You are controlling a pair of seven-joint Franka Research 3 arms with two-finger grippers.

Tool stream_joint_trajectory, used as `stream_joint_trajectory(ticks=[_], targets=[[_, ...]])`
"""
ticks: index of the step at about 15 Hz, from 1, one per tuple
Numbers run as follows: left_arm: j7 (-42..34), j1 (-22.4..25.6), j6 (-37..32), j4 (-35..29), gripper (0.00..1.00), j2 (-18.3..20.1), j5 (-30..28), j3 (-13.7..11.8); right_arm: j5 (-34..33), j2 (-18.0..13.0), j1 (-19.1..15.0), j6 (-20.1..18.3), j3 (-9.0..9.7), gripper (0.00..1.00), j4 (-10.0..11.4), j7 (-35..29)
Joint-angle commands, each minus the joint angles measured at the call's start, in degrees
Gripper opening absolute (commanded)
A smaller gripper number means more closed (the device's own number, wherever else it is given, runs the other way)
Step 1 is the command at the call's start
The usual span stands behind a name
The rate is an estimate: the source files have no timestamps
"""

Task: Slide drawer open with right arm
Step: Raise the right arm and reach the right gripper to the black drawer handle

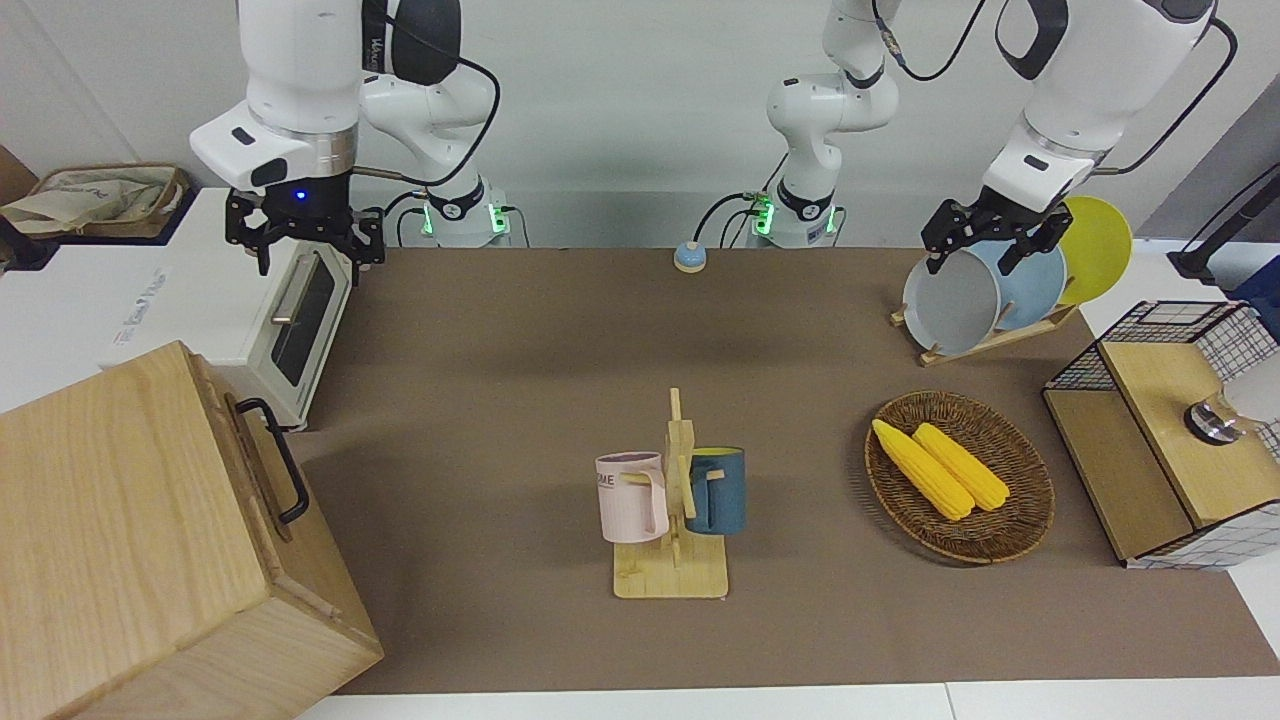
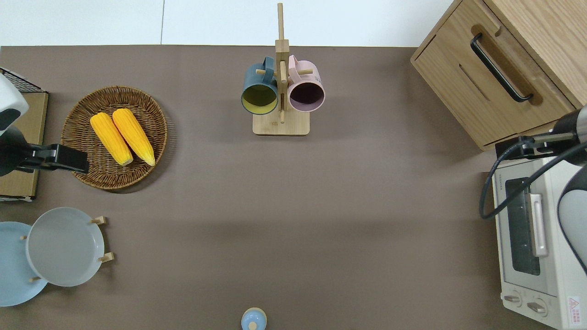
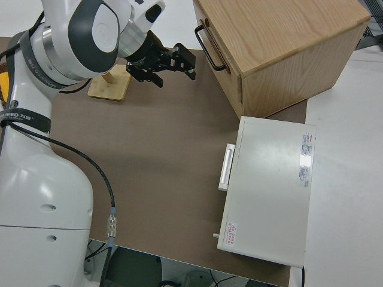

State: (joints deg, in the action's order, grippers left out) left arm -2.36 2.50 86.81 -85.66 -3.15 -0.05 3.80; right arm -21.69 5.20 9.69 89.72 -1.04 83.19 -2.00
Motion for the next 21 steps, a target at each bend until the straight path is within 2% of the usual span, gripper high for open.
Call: stream_joint_trajectory(ticks=[1,3,5,7,11,13,16,21], targets=[[0.60,-0.39,-1.03,0.49,0.99,0.25,1.02,-0.02,-10.27,2.09,4.89,-0.34,0.33,0.987,-1.45,-4.06],[0.60,-0.39,-1.03,0.58,0.99,0.25,1.02,-0.02,-16.69,3.06,7.26,-0.69,0.86,0.985,-1.37,-5.73],[0.60,-0.39,-1.03,0.58,0.99,0.25,1.02,-0.02,-21.71,3.67,8.59,-0.86,2.17,0.987,-1.02,-6.35],[0.60,-0.39,-1.03,0.58,0.99,0.25,1.02,-0.02,-26.36,4.55,8.94,-0.95,3.58,0.985,0.04,-6.35],[0.60,-0.39,-1.03,0.58,0.99,0.25,1.02,-0.02,-40.33,7.01,9.03,-0.95,6.13,0.987,2.15,-6.35],[0.60,-0.39,-1.03,0.58,0.99,0.25,1.02,-0.02,-45.26,8.15,10.78,-0.78,6.22,0.987,3.55,-6.88],[0.60,-0.39,-1.03,0.58,0.99,0.25,1.02,-0.02,-53.70,9.21,11.05,-0.34,6.31,0.985,6.01,-8.37],[0.60,-0.39,-1.03,0.49,0.99,0.25,1.02,-0.02,-60.75,11.50,11.05,1.50,6.31,0.985,7.07,-11.44]])
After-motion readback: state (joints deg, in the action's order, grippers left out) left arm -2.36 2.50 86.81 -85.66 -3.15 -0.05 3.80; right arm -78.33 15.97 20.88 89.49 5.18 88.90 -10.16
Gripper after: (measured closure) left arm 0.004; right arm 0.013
